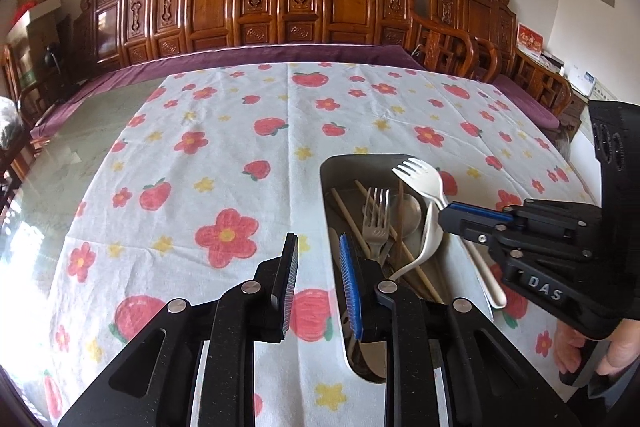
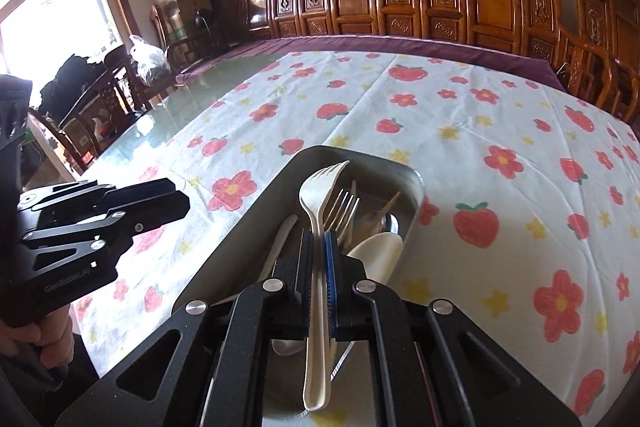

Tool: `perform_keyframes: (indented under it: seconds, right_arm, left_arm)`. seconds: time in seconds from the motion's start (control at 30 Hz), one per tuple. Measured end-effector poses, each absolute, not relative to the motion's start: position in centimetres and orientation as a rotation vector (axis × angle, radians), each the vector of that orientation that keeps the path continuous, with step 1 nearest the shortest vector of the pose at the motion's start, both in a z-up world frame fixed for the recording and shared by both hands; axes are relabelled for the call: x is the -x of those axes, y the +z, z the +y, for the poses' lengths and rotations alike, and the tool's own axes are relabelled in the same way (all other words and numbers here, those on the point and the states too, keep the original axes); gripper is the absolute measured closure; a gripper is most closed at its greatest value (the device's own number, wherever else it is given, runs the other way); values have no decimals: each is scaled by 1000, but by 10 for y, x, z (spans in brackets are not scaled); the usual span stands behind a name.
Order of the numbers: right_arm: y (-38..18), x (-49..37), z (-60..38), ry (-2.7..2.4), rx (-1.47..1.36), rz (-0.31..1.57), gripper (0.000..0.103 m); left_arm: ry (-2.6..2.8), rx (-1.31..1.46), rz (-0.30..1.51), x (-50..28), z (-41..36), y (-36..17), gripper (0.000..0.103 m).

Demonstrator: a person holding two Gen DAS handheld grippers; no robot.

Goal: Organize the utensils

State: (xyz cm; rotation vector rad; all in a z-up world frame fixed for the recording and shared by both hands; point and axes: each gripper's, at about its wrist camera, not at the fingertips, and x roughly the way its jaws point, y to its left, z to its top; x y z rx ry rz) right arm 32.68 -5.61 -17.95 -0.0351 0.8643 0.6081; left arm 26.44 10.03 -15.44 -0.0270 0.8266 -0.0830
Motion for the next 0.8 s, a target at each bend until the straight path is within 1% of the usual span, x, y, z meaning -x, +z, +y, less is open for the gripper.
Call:
perform_keyframes:
  seconds: [0.17, 0.27, 0.43, 0.5, 0.53, 0.57, 0.6, 0.67, 0.77, 0.8]
  right_arm:
    - [-194, -336, -44, 601, 23, 903, 96]
    - [-201, -339, -37, 602, 23, 921, 96]
    - [-211, -340, -30, 611, 24, 943, 95]
    - [-212, -339, -30, 609, 23, 948, 95]
    - [-212, -338, -31, 613, 20, 944, 95]
    - [-211, -336, -32, 619, 15, 938, 93]
    - [-209, -336, -34, 623, 13, 933, 85]
    - [-206, -333, -36, 627, 8, 919, 77]
    - [-198, -328, -42, 622, 19, 904, 77]
    - [-194, -325, -44, 620, 21, 898, 77]
  left_arm:
    - [-52, 25, 833, -268, 109, -158, 82]
    - [-35, 34, 839, -270, 115, -161, 73]
    - [-24, 35, 841, -270, 117, -162, 71]
    - [-19, 32, 840, -269, 116, -163, 65]
    - [-16, 29, 840, -268, 116, -163, 65]
    - [-13, 27, 842, -267, 115, -164, 65]
    - [-11, 26, 843, -266, 115, -164, 65]
    - [-5, 28, 842, -263, 114, -163, 64]
    - [3, 23, 841, -259, 110, -160, 63]
    - [3, 21, 837, -257, 108, -159, 60]
